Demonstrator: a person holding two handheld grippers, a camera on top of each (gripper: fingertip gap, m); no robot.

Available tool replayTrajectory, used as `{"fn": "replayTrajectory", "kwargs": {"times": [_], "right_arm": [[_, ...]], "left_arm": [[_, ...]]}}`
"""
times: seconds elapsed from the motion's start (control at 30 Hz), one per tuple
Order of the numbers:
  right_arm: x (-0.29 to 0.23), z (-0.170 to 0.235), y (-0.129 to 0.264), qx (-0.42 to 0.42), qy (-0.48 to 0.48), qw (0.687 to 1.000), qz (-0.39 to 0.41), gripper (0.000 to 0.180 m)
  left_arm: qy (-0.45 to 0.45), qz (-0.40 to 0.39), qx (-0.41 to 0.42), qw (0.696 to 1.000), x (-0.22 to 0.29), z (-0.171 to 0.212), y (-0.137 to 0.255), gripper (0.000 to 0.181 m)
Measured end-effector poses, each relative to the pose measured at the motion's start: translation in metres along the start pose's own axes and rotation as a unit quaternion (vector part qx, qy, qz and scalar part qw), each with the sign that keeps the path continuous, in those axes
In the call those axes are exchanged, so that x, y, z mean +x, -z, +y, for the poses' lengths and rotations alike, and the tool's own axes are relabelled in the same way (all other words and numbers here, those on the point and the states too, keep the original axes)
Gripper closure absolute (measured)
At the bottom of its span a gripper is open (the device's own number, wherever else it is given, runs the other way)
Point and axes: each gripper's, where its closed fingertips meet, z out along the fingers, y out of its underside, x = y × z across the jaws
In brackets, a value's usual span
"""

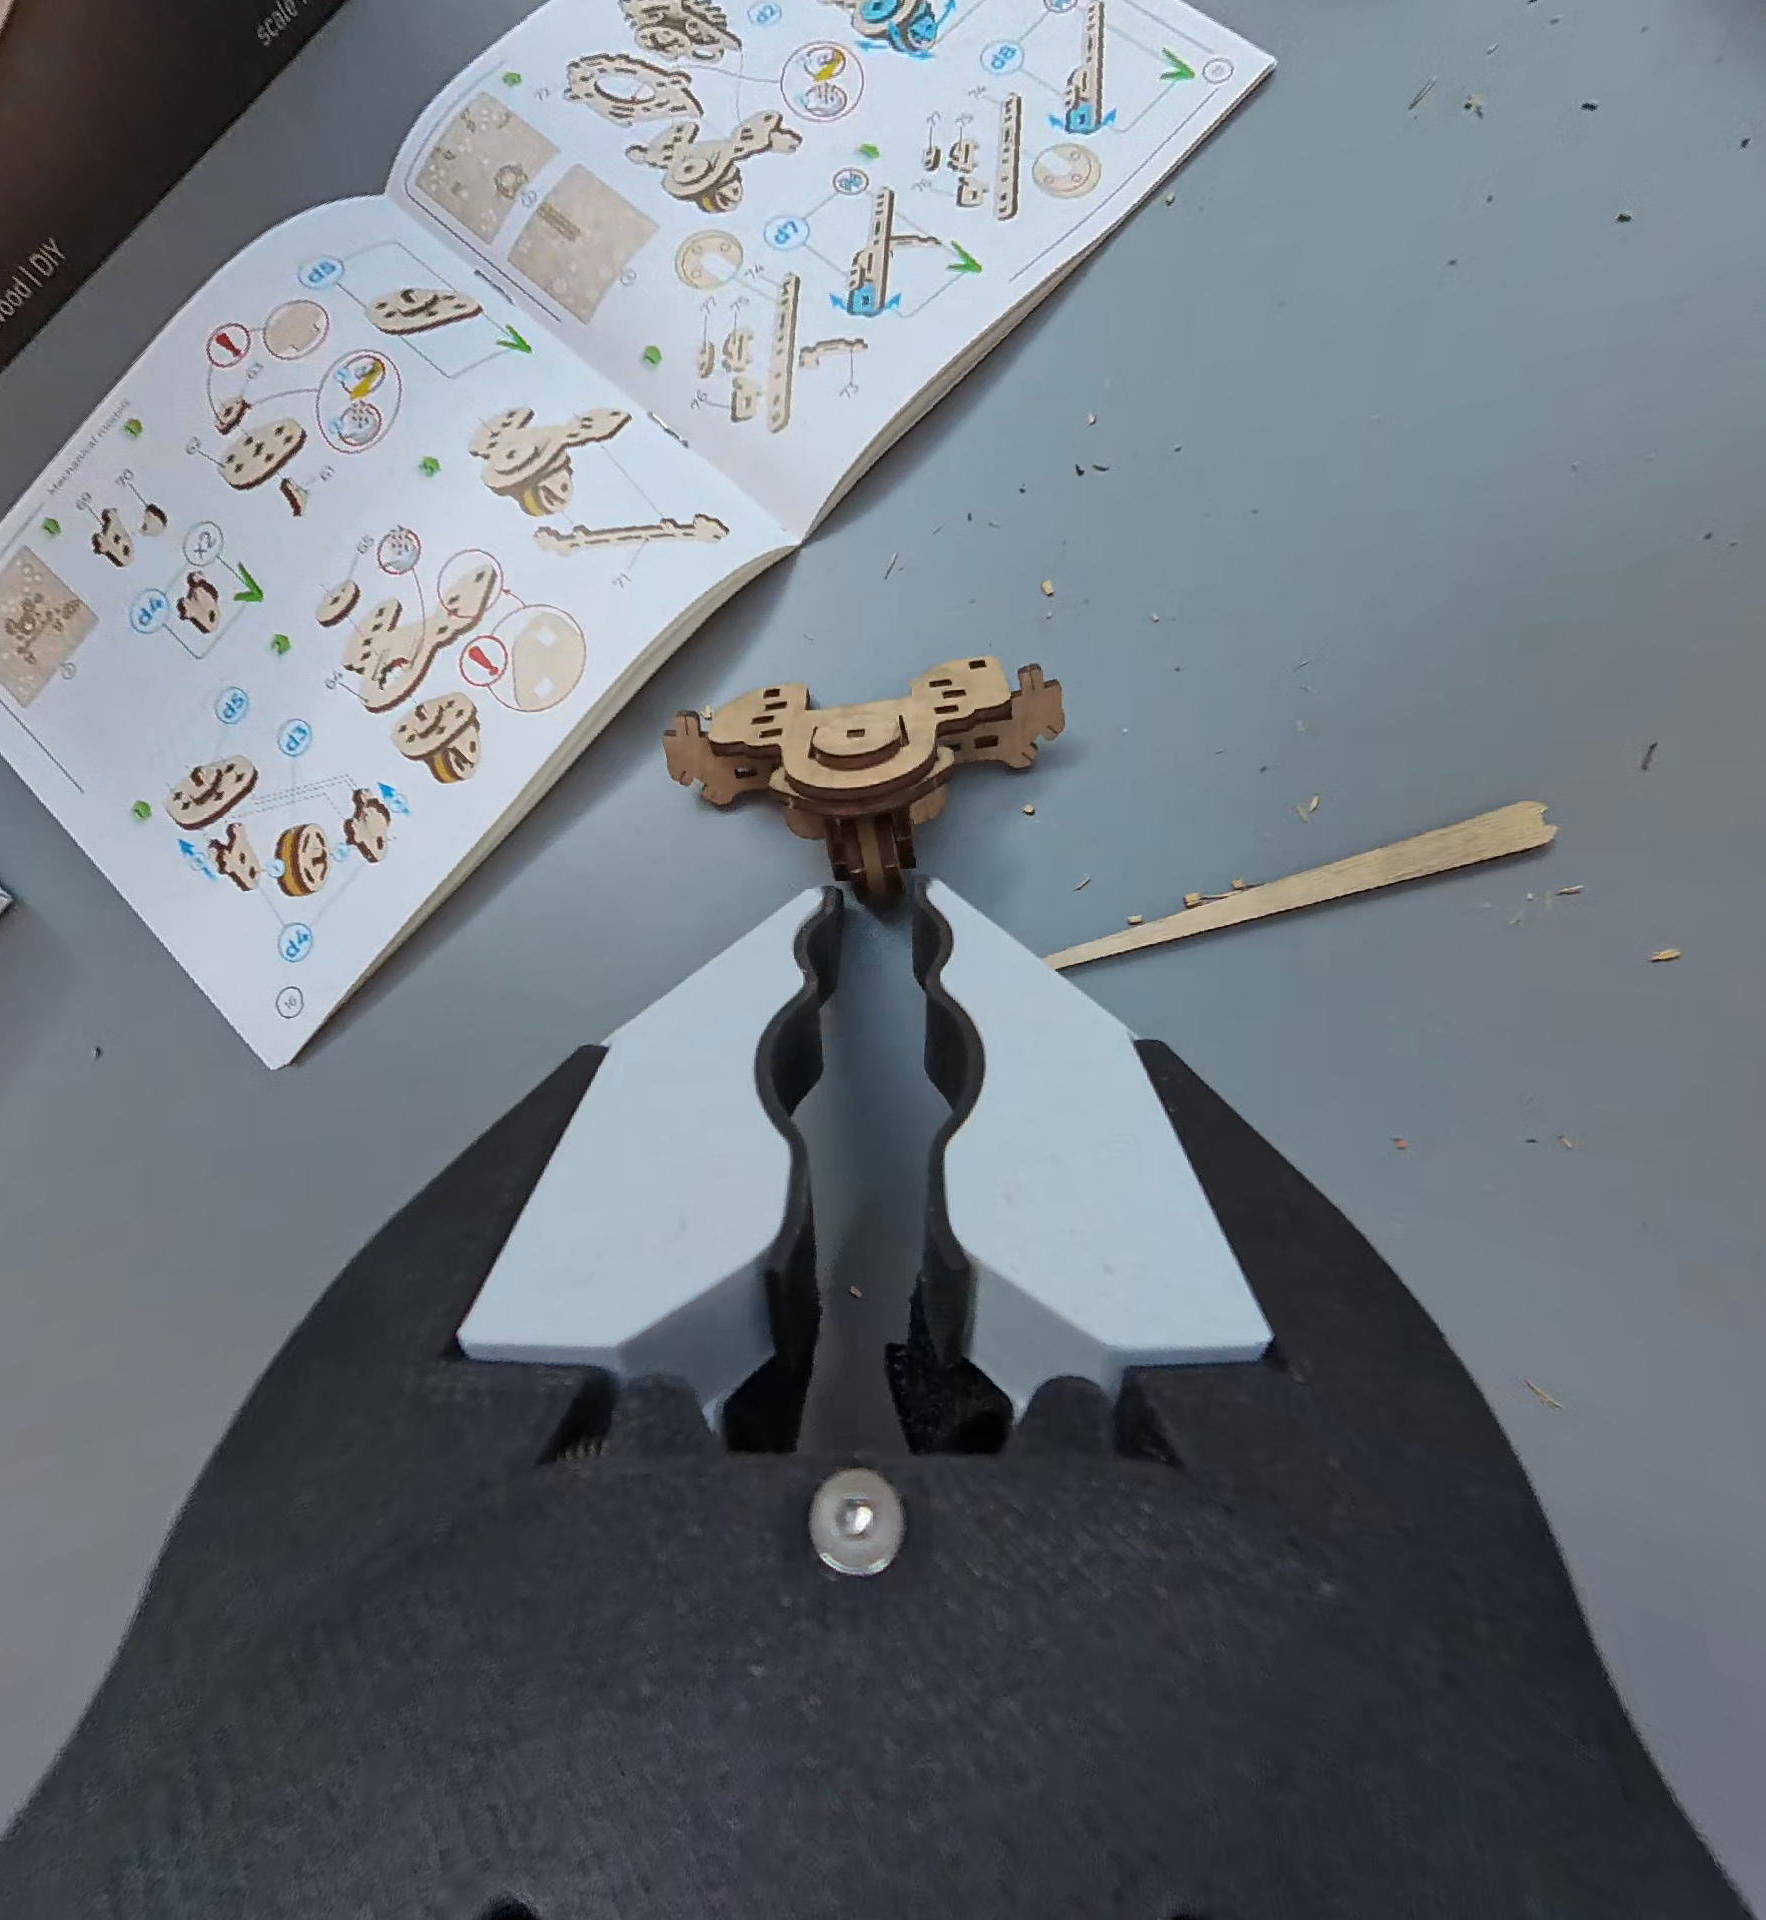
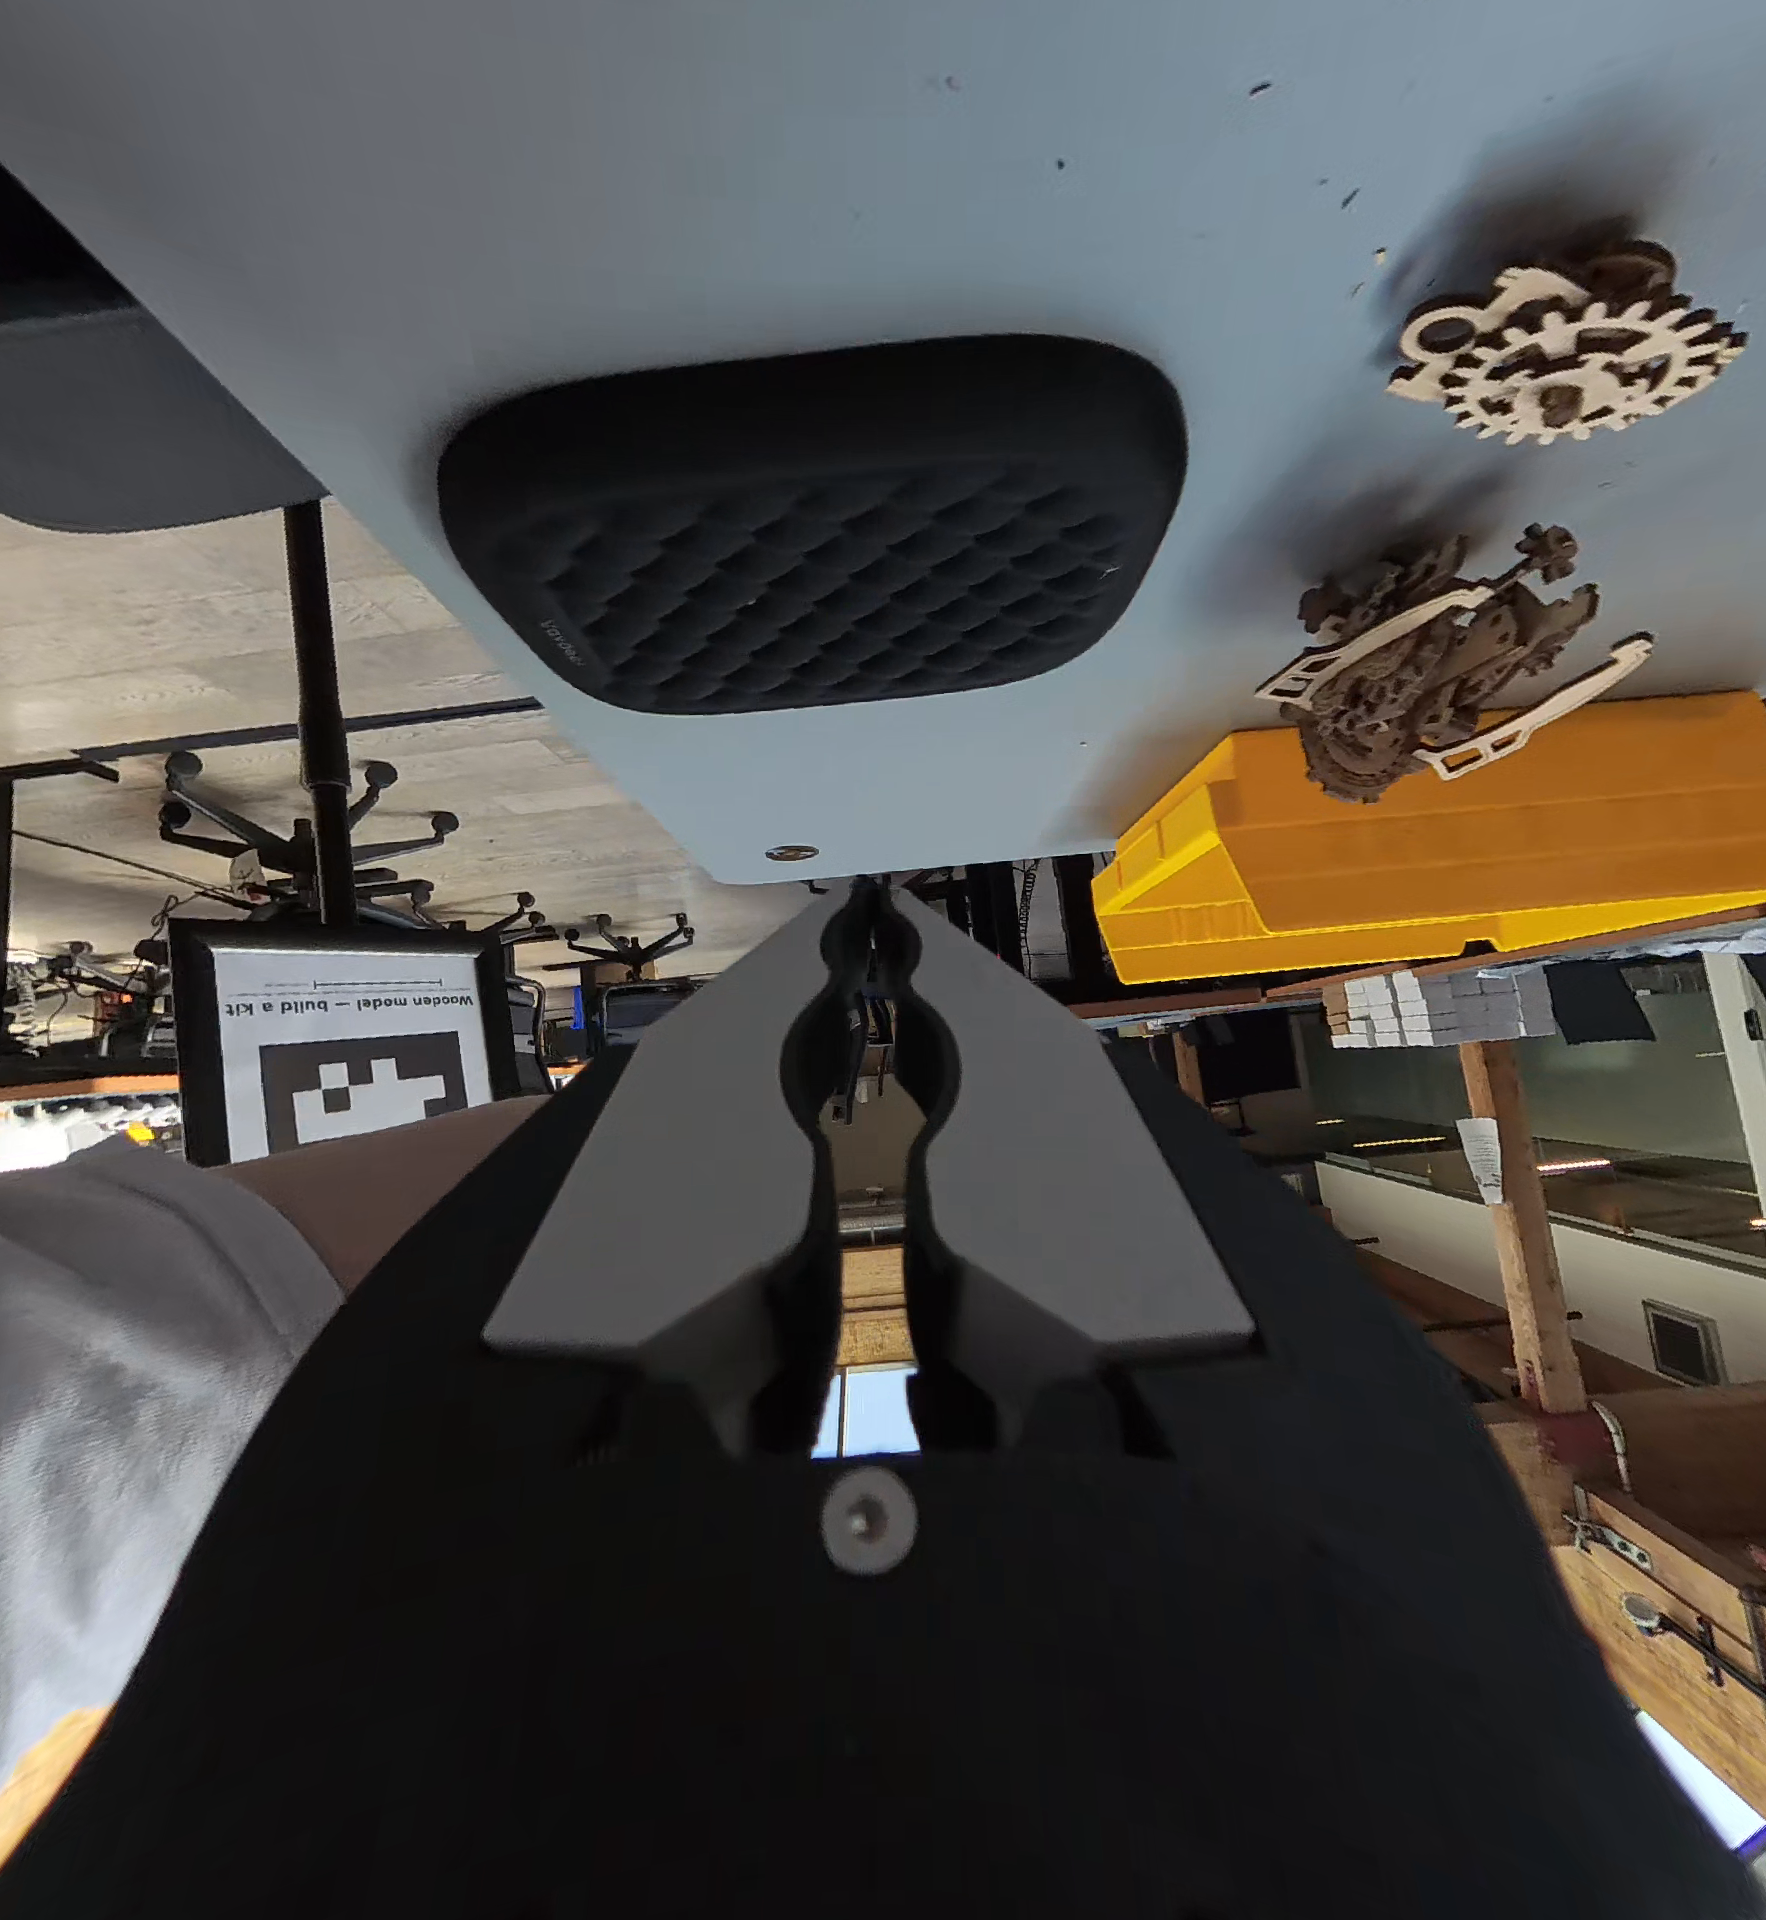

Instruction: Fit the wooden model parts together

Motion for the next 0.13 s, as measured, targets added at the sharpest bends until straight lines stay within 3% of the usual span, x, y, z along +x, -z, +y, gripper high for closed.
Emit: {"fn": "replayTrajectory", "kwargs": {"times": [0.03,0.13], "right_arm": [[-0.0038,0.0010,-0.0010,-0.006,0.010,1.000,-0.006,0.180],[-0.0108,0.0045,-0.0030,-0.029,0.023,0.999,-0.019,0.180]], "left_arm": [[-0.005,-0.001,0.001,1.000,-0.0012,-0.0011,-0.0001,0.170],[-0.012,0.007,-0.003,1.000,-0.0008,-0.0009,-0.0030,0.173]]}}
